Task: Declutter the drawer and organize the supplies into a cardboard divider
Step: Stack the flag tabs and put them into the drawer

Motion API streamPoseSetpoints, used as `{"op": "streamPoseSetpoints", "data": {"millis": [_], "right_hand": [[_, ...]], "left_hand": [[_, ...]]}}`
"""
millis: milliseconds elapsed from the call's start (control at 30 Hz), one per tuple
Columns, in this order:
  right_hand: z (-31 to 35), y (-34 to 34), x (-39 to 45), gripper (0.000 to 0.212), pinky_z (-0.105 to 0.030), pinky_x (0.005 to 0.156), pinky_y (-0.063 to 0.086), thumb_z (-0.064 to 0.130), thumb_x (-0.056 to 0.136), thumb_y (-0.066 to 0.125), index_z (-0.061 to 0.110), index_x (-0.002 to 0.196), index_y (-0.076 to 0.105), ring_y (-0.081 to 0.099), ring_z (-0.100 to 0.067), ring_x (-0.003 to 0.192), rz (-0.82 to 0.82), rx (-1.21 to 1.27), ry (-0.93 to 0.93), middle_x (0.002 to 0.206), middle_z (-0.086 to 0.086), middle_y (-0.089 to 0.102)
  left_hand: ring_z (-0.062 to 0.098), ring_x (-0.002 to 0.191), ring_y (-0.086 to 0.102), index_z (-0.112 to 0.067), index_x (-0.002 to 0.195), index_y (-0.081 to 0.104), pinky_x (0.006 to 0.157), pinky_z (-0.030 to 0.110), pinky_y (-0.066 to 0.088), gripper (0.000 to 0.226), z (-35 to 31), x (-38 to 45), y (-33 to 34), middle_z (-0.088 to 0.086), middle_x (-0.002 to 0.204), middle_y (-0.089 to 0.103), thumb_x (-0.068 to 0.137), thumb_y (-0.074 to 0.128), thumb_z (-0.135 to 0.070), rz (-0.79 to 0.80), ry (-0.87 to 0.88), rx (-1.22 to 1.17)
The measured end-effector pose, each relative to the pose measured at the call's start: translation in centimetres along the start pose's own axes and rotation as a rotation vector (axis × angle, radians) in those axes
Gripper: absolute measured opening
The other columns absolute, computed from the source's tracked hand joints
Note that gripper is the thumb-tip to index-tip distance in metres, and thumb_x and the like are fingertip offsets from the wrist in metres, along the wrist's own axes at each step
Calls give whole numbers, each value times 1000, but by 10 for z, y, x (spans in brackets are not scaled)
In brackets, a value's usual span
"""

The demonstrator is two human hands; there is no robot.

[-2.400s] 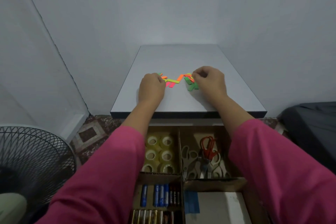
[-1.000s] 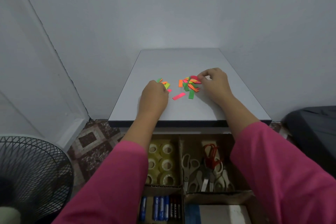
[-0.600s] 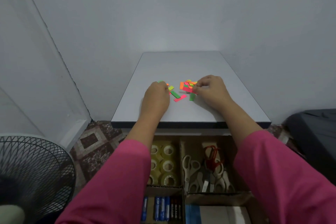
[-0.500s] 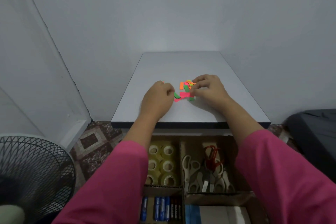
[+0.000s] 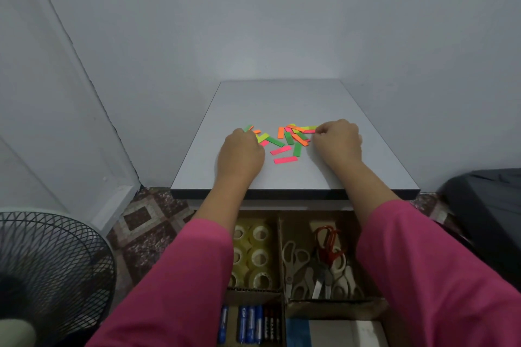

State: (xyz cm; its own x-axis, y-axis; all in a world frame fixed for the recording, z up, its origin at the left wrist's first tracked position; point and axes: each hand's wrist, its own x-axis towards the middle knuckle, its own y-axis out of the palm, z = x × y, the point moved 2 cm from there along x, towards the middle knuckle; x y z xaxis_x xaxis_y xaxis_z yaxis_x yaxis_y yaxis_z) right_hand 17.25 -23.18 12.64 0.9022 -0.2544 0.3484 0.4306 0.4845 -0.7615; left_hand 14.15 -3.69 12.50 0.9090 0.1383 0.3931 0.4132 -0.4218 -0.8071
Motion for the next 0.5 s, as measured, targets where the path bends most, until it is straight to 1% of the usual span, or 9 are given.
{"op": "streamPoseSetpoints", "data": {"millis": [33,100,200,300,400,500], "right_hand": [[1,1,0,28,-39,87,42,20,91,49,17,104,73,50,-31,104,3,-60,-20,105,-10,62],[3,1,0,28,-39,86,39,23,94,48,18,108,72,48,-31,106,0,-104,-42,108,-10,61],[0,1,0,29,-39,88,38,27,95,48,21,113,70,47,-31,109,9,-118,-50,111,-10,59],[2,2,0,29,-38,87,38,27,97,46,22,112,70,47,-30,108,1,-146,-69,110,-10,58],[3,2,0,27,-37,89,36,29,96,48,24,114,67,45,-29,112,1,-136,-68,115,-9,56],[3,3,0,28,-38,91,35,30,97,48,23,116,67,43,-29,114,18,-153,-77,119,-10,54]], "left_hand": [[14,72,49,-6,97,66,56,21,32,23,0,1,0,3,86,47,97,48,-20,-1,4,10],[15,72,49,-5,96,66,60,24,34,24,0,2,-1,4,85,47,98,47,-20,-7,5,27],[15,73,49,-4,96,65,61,24,35,25,-2,1,1,4,85,47,99,47,-21,-6,-2,28],[15,73,50,-6,93,65,61,24,34,25,-3,-1,-3,3,85,48,99,47,-23,-21,16,2],[11,74,47,-12,84,59,58,19,32,19,-8,-6,-10,-2,84,47,96,50,-23,-22,141,-74],[11,77,48,-13,84,63,55,15,29,18,-11,-10,-12,-4,84,50,93,52,-23,27,253,-104]]}}
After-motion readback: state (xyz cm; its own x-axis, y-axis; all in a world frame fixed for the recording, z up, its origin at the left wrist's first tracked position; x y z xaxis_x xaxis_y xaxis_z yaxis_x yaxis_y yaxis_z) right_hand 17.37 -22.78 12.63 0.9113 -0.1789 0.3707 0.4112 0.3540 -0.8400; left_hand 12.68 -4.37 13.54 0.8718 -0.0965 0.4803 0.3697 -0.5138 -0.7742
